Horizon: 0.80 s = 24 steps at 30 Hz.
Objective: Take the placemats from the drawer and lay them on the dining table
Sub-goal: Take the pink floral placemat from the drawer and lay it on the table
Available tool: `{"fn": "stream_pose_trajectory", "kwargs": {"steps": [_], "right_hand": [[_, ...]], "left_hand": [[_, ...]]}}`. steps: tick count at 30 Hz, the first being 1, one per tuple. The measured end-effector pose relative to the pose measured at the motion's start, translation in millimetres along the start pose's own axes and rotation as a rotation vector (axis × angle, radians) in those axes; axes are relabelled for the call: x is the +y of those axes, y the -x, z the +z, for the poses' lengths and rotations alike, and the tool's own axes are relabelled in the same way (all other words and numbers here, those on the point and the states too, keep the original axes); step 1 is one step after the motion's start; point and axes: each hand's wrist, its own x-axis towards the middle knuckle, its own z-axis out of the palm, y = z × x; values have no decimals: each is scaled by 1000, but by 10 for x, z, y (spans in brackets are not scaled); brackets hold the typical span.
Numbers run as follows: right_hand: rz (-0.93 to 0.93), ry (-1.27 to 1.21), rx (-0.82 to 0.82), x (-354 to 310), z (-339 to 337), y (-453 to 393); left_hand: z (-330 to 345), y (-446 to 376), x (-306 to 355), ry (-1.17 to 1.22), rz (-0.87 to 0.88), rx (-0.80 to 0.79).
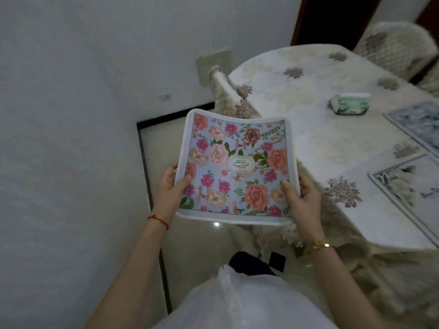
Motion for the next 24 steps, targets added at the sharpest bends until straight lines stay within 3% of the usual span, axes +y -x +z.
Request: {"fn": "stream_pose_trajectory", "kwargs": {"steps": [10,24], "right_hand": [[44,21,335,129,102,-579],[134,103,692,257,-394,-1769]], "left_hand": [[544,-1387,48,-54,-54,-327],[2385,-3028,56,-216,32,-735]]}}
